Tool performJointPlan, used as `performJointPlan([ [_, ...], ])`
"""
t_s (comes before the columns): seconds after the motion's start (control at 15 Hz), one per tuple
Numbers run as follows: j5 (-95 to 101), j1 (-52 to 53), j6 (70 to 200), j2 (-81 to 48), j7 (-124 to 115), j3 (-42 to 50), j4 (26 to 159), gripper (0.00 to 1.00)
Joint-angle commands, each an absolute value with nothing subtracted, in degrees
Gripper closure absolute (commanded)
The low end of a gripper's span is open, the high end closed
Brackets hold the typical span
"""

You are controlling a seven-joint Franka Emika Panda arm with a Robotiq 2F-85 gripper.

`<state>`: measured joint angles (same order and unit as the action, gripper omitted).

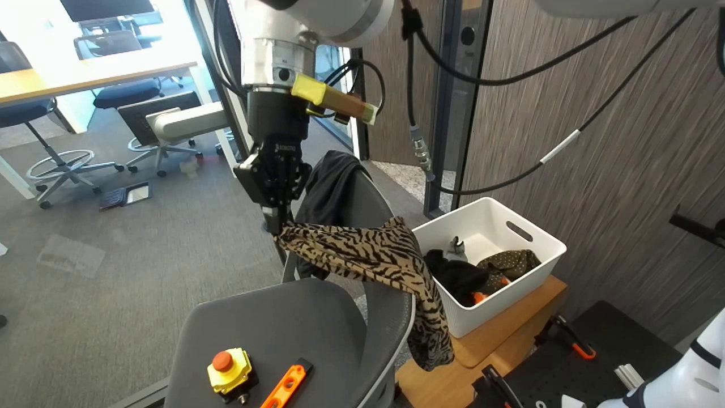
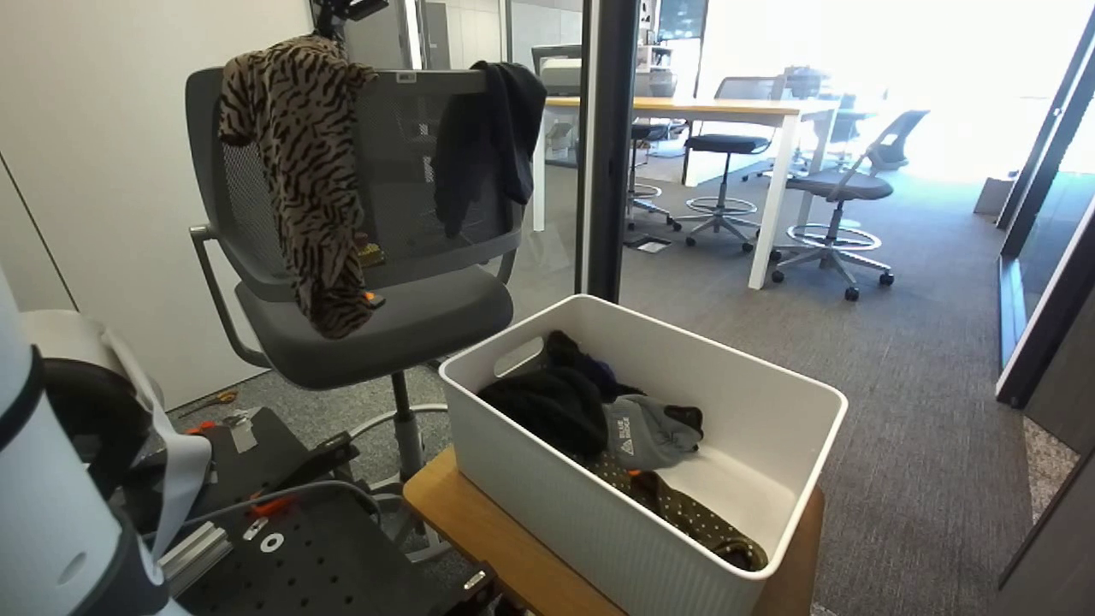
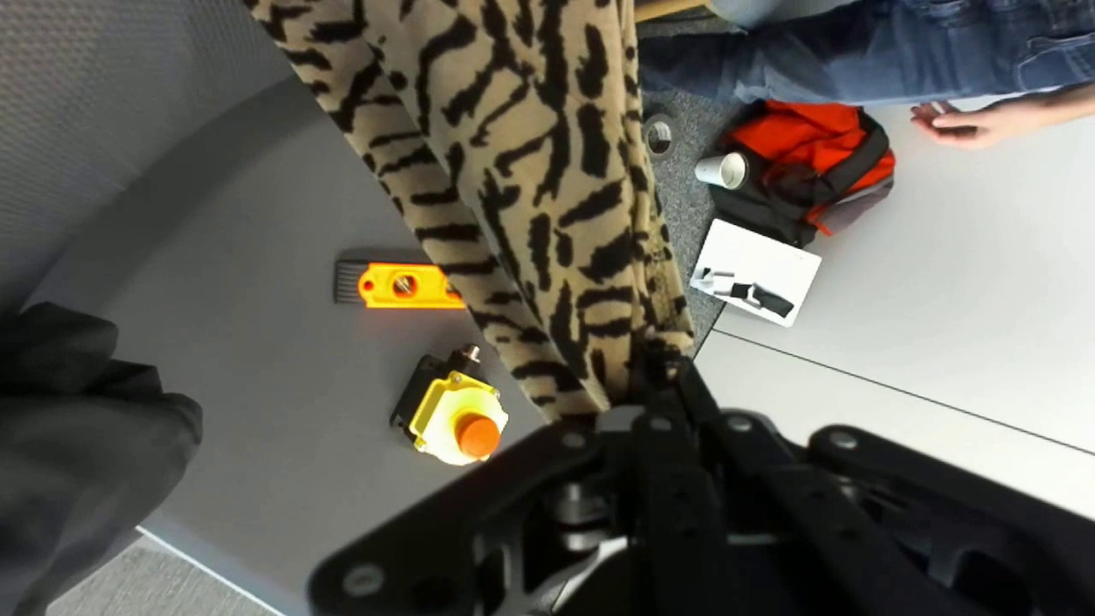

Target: Put the leopard print cloth on the backrest of the chair

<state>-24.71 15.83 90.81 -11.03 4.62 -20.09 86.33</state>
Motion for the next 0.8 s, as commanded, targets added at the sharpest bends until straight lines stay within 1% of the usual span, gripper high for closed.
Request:
performJointPlan([
  [0.0,-23.95,17.91,87.98,-18.22,1.63,-19.58,79.45,0.99],
  [0.33,-24.05,19.06,85.31,-24.04,-1.21,-19.18,75.08,0.99],
  [0.4,-23.93,19.27,84.44,-24.98,-2.33,-18.99,73.96,0.72],
  [0.47,-23.78,19.43,83.58,-25.73,-2.85,-18.85,73.0,0.71],
  [0.67,-23.9,19.91,82.03,-27.4,-4.6,-18.45,70.22,0.51],
  [0.73,-23.9,20.1,81.54,-27.88,-5.12,-18.33,69.29,0.42],
])
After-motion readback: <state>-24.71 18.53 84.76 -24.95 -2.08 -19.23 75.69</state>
